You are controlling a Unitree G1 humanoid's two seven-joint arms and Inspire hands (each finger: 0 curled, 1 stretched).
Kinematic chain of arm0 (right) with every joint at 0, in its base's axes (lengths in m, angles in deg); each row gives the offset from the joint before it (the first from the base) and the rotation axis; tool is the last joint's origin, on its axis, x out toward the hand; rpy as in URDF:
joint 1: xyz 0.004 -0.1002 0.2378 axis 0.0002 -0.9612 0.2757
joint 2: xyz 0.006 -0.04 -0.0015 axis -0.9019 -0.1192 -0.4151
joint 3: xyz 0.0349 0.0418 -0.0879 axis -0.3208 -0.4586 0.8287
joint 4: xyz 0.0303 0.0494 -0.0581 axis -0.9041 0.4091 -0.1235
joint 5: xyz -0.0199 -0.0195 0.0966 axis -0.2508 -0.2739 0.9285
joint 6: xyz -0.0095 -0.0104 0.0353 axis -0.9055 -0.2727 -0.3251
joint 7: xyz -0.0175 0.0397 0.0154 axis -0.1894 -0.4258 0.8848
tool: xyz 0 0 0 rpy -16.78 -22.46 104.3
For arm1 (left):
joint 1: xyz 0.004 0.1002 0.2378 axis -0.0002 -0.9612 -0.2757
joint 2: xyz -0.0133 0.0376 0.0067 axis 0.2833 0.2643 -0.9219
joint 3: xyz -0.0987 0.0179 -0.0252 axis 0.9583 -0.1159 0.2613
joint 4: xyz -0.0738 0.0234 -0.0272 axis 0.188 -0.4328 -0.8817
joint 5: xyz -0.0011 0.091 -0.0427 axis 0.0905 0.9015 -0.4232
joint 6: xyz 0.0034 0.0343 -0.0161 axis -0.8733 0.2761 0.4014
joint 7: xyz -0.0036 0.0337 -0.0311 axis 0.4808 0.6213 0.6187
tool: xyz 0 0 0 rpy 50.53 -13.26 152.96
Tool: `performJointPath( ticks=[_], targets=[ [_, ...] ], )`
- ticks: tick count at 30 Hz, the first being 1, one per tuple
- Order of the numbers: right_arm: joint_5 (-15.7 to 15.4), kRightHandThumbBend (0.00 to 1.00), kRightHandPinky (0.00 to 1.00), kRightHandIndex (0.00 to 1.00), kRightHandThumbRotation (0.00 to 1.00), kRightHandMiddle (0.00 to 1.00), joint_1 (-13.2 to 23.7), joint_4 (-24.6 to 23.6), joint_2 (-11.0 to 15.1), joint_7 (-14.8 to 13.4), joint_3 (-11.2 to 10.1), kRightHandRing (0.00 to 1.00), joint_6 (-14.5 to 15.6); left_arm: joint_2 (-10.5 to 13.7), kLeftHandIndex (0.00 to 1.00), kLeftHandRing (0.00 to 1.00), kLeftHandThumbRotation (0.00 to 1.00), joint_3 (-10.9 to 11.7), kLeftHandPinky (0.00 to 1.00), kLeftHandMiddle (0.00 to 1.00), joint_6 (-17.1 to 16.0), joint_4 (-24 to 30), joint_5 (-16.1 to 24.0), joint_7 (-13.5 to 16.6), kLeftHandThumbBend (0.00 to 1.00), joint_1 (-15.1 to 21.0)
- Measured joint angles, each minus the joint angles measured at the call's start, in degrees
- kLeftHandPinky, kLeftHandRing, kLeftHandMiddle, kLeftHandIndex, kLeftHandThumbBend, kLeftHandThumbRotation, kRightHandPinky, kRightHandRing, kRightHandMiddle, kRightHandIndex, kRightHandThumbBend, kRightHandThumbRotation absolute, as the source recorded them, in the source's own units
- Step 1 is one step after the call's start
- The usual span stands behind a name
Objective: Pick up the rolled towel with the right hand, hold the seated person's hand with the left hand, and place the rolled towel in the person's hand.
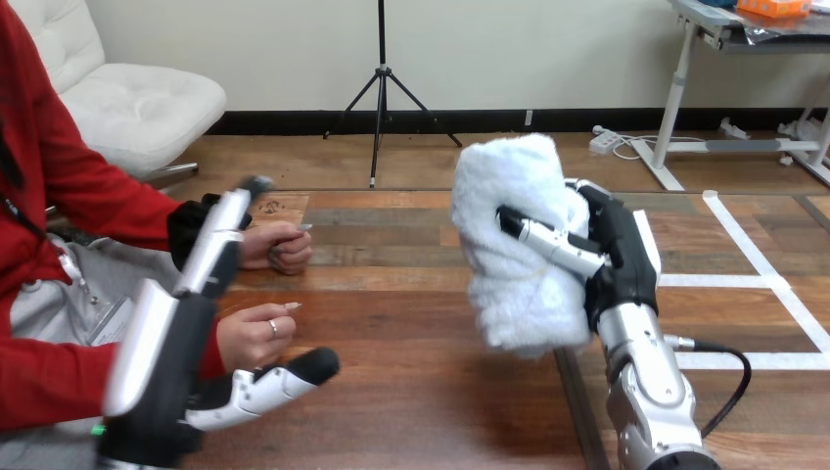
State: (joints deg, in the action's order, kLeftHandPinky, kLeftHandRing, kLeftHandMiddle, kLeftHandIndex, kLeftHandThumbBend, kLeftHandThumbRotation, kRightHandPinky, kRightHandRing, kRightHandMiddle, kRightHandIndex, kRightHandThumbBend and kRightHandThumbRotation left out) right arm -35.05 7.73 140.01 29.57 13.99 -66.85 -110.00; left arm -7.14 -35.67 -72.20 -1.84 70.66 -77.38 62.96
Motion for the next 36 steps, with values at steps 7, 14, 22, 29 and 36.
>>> performJointPath(
  ticks=[7,14,22,29,36],
  targets=[
    [-0.01,0.82,0.35,0.47,0.00,0.48,-1.78,-1.68,-0.82,0.22,0.11,0.41,-0.43,3.76,1.00,1.00,0.68,2.10,0.95,1.00,1.68,0.79,0.72,1.11,1.00,-1.00],
    [0.24,0.83,0.35,0.46,0.00,0.48,-3.78,-4.07,-1.16,1.92,0.12,0.40,-2.20,10.18,1.00,0.98,0.61,4.85,0.88,0.99,3.46,0.54,2.49,2.22,1.00,-1.37],
    [2.00,0.83,0.34,0.46,0.00,0.47,-6.24,-8.55,-1.37,4.96,0.15,0.39,-2.60,14.27,0.98,0.92,0.51,4.88,0.81,0.94,3.88,-2.32,3.45,1.68,1.00,-1.32],
    [3.18,0.83,0.33,0.46,0.00,0.47,-9.08,-13.24,-1.41,7.36,0.14,0.39,-2.75,19.21,0.96,0.90,0.49,4.89,0.78,0.92,4.41,-6.46,4.40,1.58,1.00,-1.27],
    [4.51,0.82,0.33,0.46,0.00,0.47,-11.74,-17.70,-1.61,8.53,0.21,0.39,-2.75,22.73,0.95,0.86,0.46,4.90,0.75,0.91,6.12,-9.32,6.17,1.90,1.00,-1.35]
  ],
)
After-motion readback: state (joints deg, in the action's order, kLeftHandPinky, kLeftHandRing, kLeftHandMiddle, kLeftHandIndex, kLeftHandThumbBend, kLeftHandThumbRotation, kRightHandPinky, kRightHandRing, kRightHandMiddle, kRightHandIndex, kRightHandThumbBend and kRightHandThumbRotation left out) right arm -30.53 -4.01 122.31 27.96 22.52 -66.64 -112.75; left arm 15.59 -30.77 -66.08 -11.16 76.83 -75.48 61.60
